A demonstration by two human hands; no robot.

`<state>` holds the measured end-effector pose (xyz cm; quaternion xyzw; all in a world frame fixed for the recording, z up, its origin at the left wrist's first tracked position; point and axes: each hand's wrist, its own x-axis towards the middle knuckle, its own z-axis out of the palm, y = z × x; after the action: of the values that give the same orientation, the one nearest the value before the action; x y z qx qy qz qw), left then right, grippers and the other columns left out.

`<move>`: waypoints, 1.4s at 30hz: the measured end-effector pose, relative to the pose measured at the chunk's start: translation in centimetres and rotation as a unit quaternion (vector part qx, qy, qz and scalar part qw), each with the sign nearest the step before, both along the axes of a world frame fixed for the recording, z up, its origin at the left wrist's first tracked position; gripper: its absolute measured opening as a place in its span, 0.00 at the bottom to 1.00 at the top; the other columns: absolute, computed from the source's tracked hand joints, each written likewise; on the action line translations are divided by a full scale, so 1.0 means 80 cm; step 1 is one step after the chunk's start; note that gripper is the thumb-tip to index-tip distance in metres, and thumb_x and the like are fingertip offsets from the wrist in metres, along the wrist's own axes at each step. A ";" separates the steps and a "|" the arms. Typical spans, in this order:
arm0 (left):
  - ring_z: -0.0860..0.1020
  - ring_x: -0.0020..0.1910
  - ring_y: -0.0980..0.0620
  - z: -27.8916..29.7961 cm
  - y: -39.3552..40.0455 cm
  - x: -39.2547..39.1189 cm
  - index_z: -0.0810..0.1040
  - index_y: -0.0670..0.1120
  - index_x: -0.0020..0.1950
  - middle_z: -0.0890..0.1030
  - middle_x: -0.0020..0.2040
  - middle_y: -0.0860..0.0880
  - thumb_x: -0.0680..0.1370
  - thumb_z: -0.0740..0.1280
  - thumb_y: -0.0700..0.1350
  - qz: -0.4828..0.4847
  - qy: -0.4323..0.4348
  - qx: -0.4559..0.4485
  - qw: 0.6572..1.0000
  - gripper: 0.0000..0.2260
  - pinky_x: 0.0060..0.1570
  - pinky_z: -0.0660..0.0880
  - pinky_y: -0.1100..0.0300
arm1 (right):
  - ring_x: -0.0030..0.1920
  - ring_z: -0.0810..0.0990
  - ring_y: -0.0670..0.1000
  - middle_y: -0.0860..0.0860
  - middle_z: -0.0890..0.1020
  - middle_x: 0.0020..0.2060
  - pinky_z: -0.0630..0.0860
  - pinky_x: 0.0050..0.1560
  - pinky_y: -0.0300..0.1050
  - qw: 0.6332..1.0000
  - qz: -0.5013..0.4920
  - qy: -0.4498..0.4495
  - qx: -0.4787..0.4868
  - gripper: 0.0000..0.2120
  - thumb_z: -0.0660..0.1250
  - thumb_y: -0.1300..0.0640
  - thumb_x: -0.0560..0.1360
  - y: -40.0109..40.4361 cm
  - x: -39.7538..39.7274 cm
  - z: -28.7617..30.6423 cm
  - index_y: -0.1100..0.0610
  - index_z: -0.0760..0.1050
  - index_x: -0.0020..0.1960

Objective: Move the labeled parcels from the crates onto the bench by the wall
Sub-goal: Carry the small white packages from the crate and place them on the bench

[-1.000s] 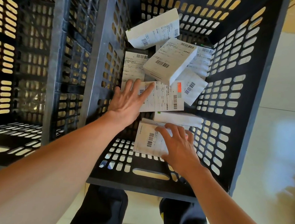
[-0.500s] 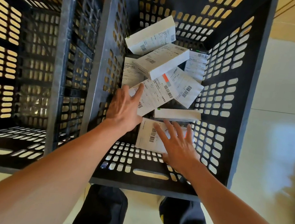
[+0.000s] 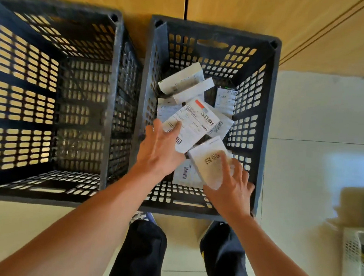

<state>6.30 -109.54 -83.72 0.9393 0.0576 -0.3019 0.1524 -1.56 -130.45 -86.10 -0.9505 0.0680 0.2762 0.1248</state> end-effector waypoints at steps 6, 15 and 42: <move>0.66 0.64 0.44 0.121 0.015 0.003 0.58 0.59 0.78 0.62 0.66 0.46 0.71 0.73 0.57 0.031 -0.040 -0.018 0.999 0.40 0.42 0.73 0.55 | 0.67 0.65 0.58 0.51 0.64 0.70 0.68 0.63 0.61 0.989 -0.145 -0.038 0.009 0.48 0.75 0.40 0.66 0.034 0.013 0.112 0.39 0.50 0.77; 0.68 0.58 0.44 0.324 0.062 -0.035 0.59 0.57 0.78 0.64 0.64 0.45 0.70 0.74 0.59 0.066 -0.084 0.018 0.994 0.41 0.49 0.80 0.50 | 0.64 0.67 0.60 0.55 0.67 0.67 0.75 0.54 0.56 0.966 -0.225 -0.080 0.103 0.46 0.77 0.42 0.65 0.040 0.032 0.303 0.40 0.55 0.75; 0.66 0.62 0.47 0.758 0.394 -0.302 0.62 0.62 0.77 0.63 0.65 0.49 0.67 0.75 0.62 0.428 -0.273 0.072 0.859 0.40 0.51 0.77 0.50 | 0.69 0.65 0.62 0.56 0.64 0.72 0.65 0.68 0.61 0.931 0.204 -0.240 0.184 0.45 0.70 0.32 0.70 0.457 -0.006 0.770 0.44 0.54 0.79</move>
<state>-17.89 -78.02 -23.12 0.8753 0.4314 0.0662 0.2081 -2.06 -93.88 -24.48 -0.9424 -0.2109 0.0666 0.2508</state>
